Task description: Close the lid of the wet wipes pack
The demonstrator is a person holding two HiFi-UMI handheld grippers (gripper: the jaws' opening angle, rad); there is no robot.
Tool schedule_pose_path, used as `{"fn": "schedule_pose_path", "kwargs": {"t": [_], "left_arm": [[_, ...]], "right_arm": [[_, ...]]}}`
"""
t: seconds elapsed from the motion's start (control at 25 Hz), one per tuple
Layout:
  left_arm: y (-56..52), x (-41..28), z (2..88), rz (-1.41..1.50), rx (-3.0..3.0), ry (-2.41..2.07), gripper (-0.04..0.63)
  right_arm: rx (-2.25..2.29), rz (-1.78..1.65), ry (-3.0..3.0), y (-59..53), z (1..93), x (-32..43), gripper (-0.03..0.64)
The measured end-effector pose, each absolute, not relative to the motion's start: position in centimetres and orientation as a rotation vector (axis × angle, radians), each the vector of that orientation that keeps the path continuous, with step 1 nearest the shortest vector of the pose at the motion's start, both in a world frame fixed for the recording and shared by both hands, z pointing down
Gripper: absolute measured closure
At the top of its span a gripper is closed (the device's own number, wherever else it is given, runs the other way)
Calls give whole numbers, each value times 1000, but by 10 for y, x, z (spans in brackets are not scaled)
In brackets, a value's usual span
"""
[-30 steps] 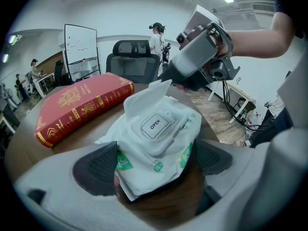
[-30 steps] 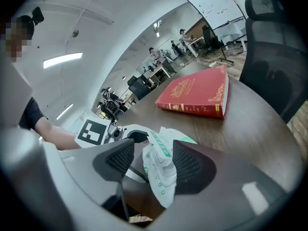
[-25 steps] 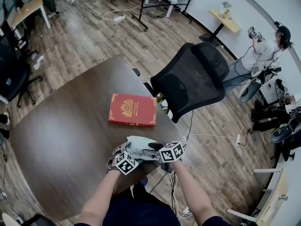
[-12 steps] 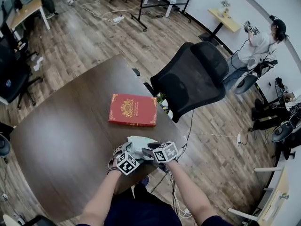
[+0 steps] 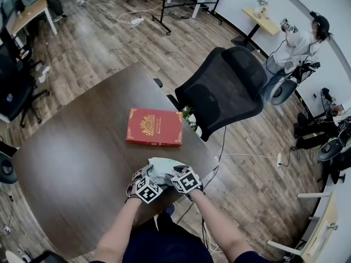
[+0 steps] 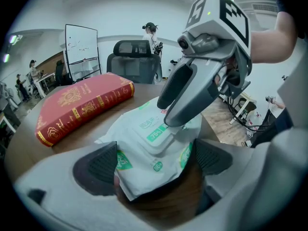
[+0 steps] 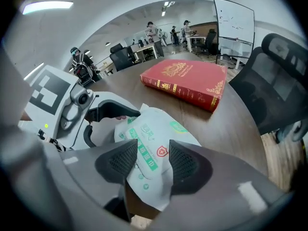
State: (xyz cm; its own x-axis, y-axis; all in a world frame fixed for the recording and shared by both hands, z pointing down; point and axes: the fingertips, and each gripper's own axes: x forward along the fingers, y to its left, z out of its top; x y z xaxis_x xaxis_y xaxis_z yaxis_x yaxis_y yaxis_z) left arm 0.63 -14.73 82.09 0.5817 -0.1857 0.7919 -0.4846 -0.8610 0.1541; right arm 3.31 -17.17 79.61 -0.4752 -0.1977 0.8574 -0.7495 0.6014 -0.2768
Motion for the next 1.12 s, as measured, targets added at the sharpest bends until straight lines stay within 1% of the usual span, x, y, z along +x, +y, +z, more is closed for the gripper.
{"fn": "schedule_pose_path", "kwargs": {"t": [0.64, 1.12], "left_arm": [[-148, 6, 820, 1177, 2458, -553, 95], [-148, 6, 820, 1177, 2456, -561, 95]], "right_arm": [[796, 657, -1934, -174, 797, 31, 388], [787, 639, -1923, -172, 801, 32, 385]]}}
